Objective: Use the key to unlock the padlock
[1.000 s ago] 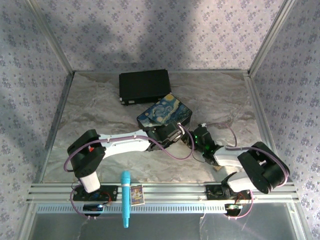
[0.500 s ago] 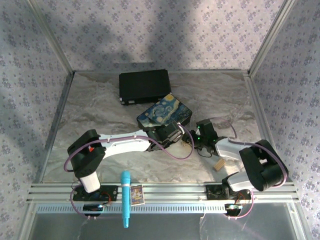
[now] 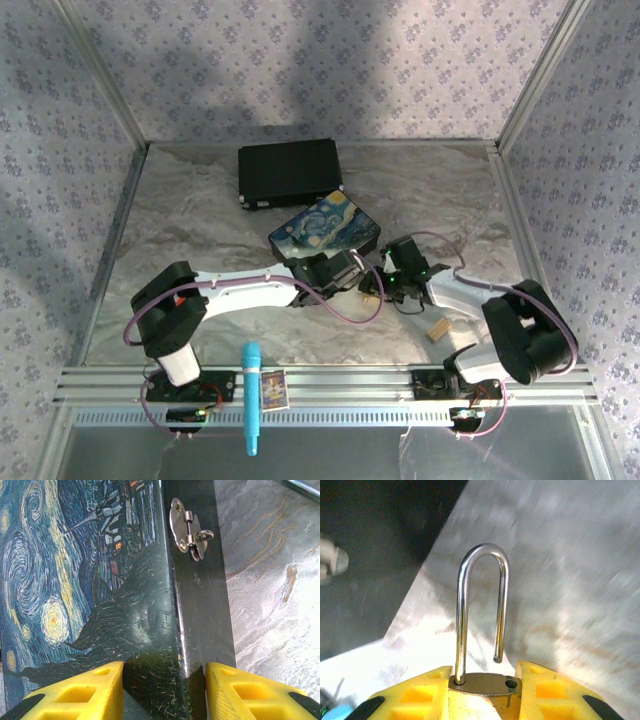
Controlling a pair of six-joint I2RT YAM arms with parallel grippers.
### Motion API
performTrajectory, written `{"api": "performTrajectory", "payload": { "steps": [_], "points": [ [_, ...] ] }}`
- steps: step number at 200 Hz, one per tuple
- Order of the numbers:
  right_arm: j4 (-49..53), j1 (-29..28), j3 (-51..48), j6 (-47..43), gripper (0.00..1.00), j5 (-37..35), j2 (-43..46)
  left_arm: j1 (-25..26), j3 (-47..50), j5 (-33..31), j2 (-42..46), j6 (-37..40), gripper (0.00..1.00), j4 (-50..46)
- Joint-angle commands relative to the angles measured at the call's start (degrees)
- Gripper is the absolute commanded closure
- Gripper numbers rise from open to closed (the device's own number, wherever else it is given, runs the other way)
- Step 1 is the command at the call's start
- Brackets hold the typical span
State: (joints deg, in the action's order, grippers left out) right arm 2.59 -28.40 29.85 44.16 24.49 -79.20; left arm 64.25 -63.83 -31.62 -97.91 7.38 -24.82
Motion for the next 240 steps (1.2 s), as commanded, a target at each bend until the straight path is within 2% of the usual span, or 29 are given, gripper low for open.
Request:
{"api": "performTrajectory", "payload": {
  "steps": [1, 25, 41, 70, 84, 116, 131, 144, 159, 192, 211, 240],
  "points": [
    [-3.31, 0.45, -0.52, 1.93, 0.92, 10.35, 1.68, -0.79, 4.24, 4.54, -2.86, -2.37, 0.57, -12.49],
    [-4.53, 2.98, -1.4, 2.38, 0.93, 15.84, -1.35, -0.84, 3.74, 4.32, -3.55, -2.06, 0.57, -12.51],
    [0.02, 5.21, -1.1, 0.66, 0.93, 15.9, -3.05, -0.79, 3.56, 4.03, -4.16, -2.27, 0.57, -12.89],
    [14.86, 6.24, 2.23, -7.1, 0.92, 7.09, -2.85, -0.7, 4.12, 3.86, -4.4, -2.73, 0.56, -12.77],
    [21.25, 5.45, 4.37, -10.41, 0.91, 0.41, -2.39, -0.62, 4.16, 3.48, -4.22, -3.18, 0.56, -12.88],
    [31.04, 2.8, 8.5, -13.3, 0.81, -11.38, -2.0, -0.62, 4.58, -0.43, -3.19, -5.23, 0.47, -13.19],
    [33.63, 1.15, 9.81, -13.4, 0.73, -14.73, -2.61, -0.79, 4.86, -3.19, -2.86, -6.91, 0.39, -12.9],
    [34.67, -0.23, 10.82, -13.54, 0.71, -16.95, -3.64, -0.86, 4.86, -5.13, -3.07, -8.46, 0.28, -12.56],
    [34.68, -1.17, 11.45, -13.45, 0.71, -17.96, -4.6, -0.63, 4.68, -6.84, -3.34, -10.26, 0.23, -12.48],
    [37.21, -3.93, 13.89, -12.2, 0.7, -25.02, -5.3, -0.53, 4.86, -10.33, -2.49, -13.06, 0.15, -12.89],
    [38.07, -4.87, 14.92, -12.35, 0.63, -26.31, -6.88, -0.54, 5.01, -11.34, -2.13, -13.59, 0.1, -13.0],
    [38.09, -6.44, 15.4, -11.94, 0.55, -27.17, -8.34, -0.7, 4.78, -12.82, -2.07, -14.43, 0.09, -13.68]
  ]
}}
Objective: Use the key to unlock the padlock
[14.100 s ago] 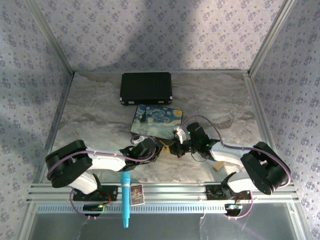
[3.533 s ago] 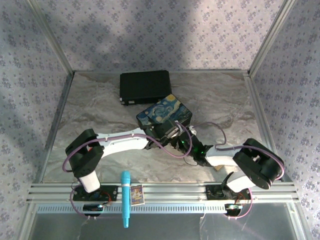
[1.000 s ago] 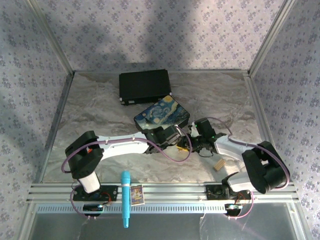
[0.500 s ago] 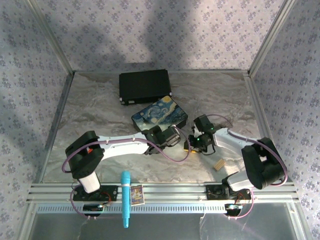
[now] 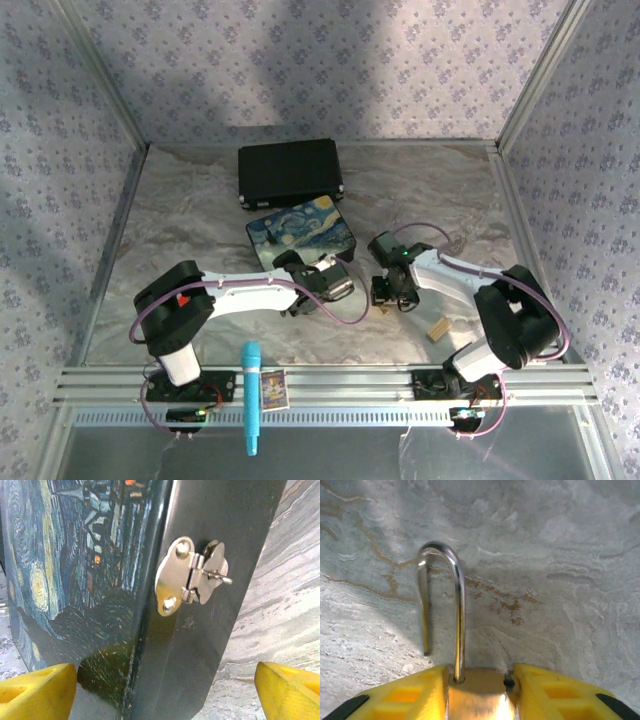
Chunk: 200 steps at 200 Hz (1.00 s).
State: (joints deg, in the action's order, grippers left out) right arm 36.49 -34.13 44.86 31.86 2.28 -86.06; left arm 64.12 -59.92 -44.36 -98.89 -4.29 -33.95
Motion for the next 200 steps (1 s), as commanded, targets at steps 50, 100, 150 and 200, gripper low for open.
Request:
{"api": "performTrajectory", "payload": {
  "steps": [50, 100, 150, 200],
  "points": [
    [2.33, -1.69, 0.75, 1.01, 0.5, -3.79, 0.44, -2.51, 1.56, -4.72, 1.81, -6.66, 0.04, -6.99],
    [-1.34, -1.56, 2.28, 0.75, 0.37, -3.79, 6.73, -7.39, 3.79, -6.25, 5.4, -8.71, 0.02, -8.04],
    [-3.39, 0.21, 5.13, -1.41, 0.26, -6.91, 13.34, -12.33, 7.92, -4.61, 11.69, -11.55, 0.02, -7.64],
    [-11.81, 9.71, 2.47, -6.69, 0.05, -10.66, 20.76, -9.71, 12.67, -3.69, 25.01, -11.59, 0.01, -1.92]
  ]
}}
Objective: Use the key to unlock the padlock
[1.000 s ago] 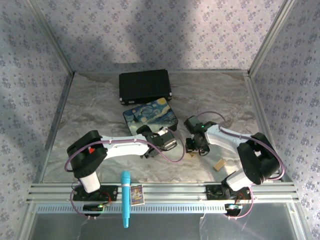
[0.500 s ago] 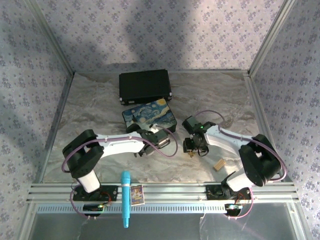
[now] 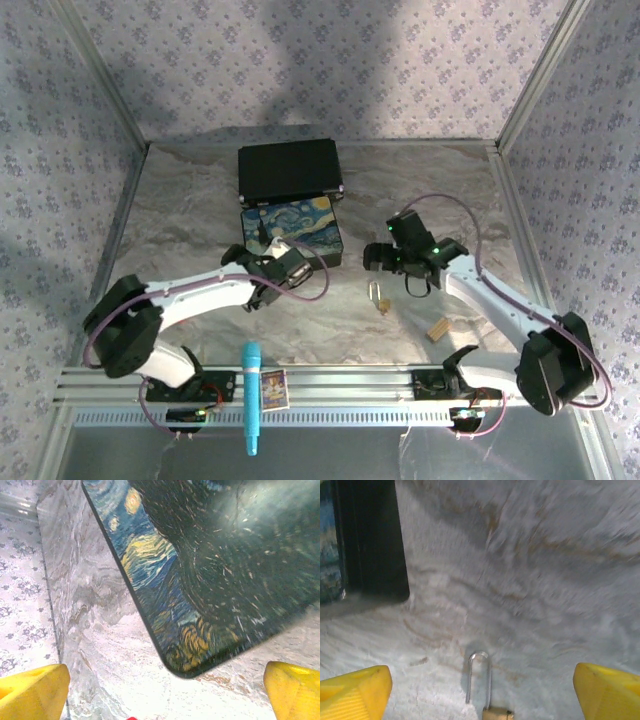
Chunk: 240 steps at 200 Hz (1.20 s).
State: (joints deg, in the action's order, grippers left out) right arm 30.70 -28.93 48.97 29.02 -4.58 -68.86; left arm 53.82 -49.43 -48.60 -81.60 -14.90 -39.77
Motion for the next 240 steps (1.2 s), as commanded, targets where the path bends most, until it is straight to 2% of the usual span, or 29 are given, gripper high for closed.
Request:
{"api": "performTrajectory", "payload": {
  "steps": [1, 19, 35, 52, 69, 82, 94, 116, 132, 143, 153, 159, 184, 198, 204, 211, 217, 228, 240],
  "points": [
    [-6.32, 4.77, -1.79, -3.91, 0.05, -3.87, 3.65, 0.58, 2.34, 0.58, 8.23, -0.96, 0.01, 4.17],
    [-10.58, 9.04, -4.14, -5.94, 0.05, -6.07, 5.47, -0.89, 5.23, 1.57, 17.03, -0.61, 0.0, 9.08],
    [-15.52, 13.01, -7.0, -9.37, 0.05, -8.71, 7.19, -4.81, 8.58, 1.63, 24.59, -1.49, 0.0, 14.4],
    [-26.08, 15.49, -12.96, -14.58, 0.05, -13.55, 9.12, -11.25, 12.73, 1.73, 31.16, -2.45, 0.0, 21.38],
    [-35.94, 17.79, -19.25, -19.3, 0.01, -17.36, 10.3, -18.03, 18.06, 3.7, 35.77, 1.56, 0.0, 29.5],
    [-41.17, 20.83, -22.37, -21.97, 0.01, -17.14, 9.89, -23.22, 23.87, 6.7, 37.4, 7.88, 0.0, 39.73],
    [-46.03, 23.79, -24.8, -22.6, 0.02, -15.78, 7.91, -29.41, 28.4, 9.85, 37.0, 9.93, 0.0, 47.89],
    [-56.83, 27.27, -29.15, -24.38, 0.02, -13.62, 2.85, -38.35, 31.2, 10.81, 32.64, 6.05, 0.0, 53.88],
    [-62.95, 27.96, -30.26, -26.34, 0.03, -11.83, -0.86, -42.84, 32.99, 14.32, 26.56, 7.79, 0.0, 62.33],
    [-63.07, 27.82, -29.7, -27.25, 0.04, -10.32, -2.43, -45.55, 33.63, 16.89, 21.7, 8.48, 0.0, 67.54],
    [-68.38, 27.79, -30.4, -27.85, 0.04, -9.43, -4.13, -48.23, 33.83, 19.48, 16.53, 8.5, 0.0, 72.83],
    [-71.32, 27.87, -30.59, -28.79, 0.04, -8.98, -5.47, -48.97, 32.98, 20.24, 14.53, 8.37, 0.0, 74.13],
    [-79.17, 29.07, -30.32, -29.07, 0.04, -6.45, -13.64, -52.68, 31.08, 30.98, 6.66, 9.65, 0.0, 83.21],
    [-85.57, 29.0, -30.18, -30.04, 0.04, -4.76, -19.39, -53.09, 29.68, 34.04, 1.01, 10.63, 0.0, 86.91],
    [-81.83, 28.85, -28.94, -30.51, 0.03, -4.71, -18.93, -53.11, 29.52, 35.33, -2.09, 11.04, 0.0, 89.27],
    [-75.05, 29.07, -26.47, -31.15, 0.02, -1.24, -17.6, -53.11, 29.52, 36.61, -6.5, 11.67, 0.0, 93.3],
    [-75.94, 29.77, -26.16, -31.13, 0.01, 1.12, -18.33, -52.9, 29.58, 37.42, -8.5, 12.94, 0.0, 98.13],
    [-75.32, 30.75, -26.17, -30.55, 0.01, 2.08, -18.08, -52.94, 25.75, 38.74, -5.48, 12.45, 0.0, 84.97],
    [-75.59, 30.53, -26.22, -30.62, 0.01, 1.76, -18.16, -53.71, 26.87, 40.09, -7.11, 12.47, 0.0, 90.35]
  ]
}}
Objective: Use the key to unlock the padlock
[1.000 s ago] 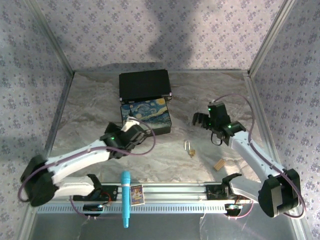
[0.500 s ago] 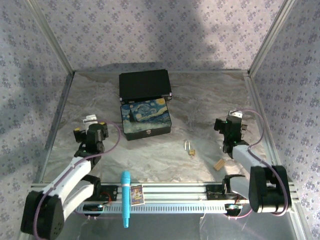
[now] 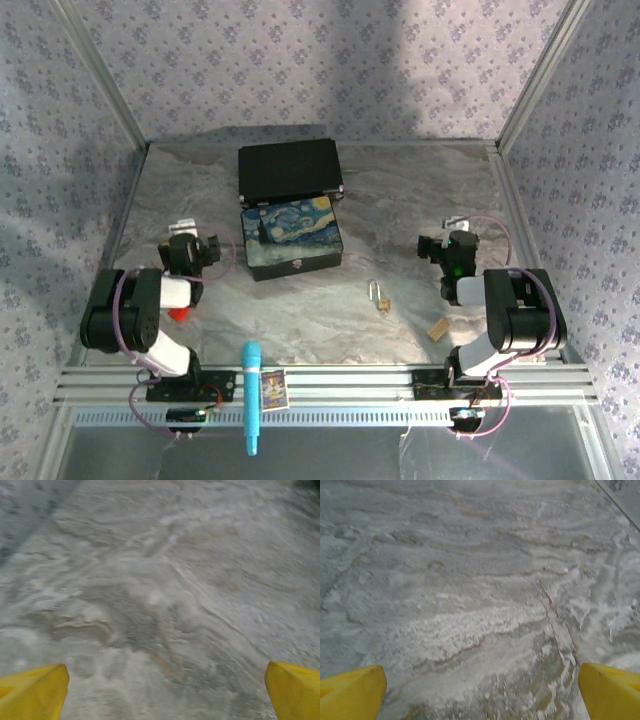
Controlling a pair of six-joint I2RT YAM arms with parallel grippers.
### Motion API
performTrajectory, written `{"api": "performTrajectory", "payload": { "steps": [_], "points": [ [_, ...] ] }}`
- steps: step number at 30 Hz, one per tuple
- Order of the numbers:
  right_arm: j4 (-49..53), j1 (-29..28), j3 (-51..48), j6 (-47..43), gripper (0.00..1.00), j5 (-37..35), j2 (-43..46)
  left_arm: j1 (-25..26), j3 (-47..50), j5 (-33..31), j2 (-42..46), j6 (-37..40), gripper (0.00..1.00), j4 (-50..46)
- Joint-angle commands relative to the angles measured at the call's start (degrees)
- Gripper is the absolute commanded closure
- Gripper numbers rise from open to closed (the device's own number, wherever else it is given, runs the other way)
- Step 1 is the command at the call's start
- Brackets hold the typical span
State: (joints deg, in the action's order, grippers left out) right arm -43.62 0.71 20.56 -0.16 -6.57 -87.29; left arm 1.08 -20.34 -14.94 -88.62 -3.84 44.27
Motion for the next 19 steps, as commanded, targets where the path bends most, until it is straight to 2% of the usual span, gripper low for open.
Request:
{"api": "performTrajectory", "payload": {
  "steps": [1, 2, 4, 5, 19],
  "points": [
    [-1.15, 0.93, 2.2, -1.47, 0.01, 3.75, 0.27, -1.03, -2.28, 6.46, 0.01, 1.35, 0.0, 5.98],
    [-1.49, 0.91, 2.21, -1.5, 0.01, 3.79, 0.19, -1.16, -3.21, 7.02, 1.08, 1.1, 0.0, 1.89],
    [-1.36, 0.95, 2.21, -1.5, 0.01, 3.82, 0.17, -1.24, -2.7, 6.95, 0.31, 1.2, 0.0, 4.58],
    [-1.34, 0.96, 2.21, -1.46, 0.01, 3.75, 0.18, -1.18, -3.11, 7.1, 0.92, 1.14, 0.0, 2.47],
    [-1.31, 1.07, 2.21, -1.42, 0.01, 4.09, 0.18, -1.1, -2.85, 6.9, 0.71, 1.28, 0.0, 3.28]
  ]
}}
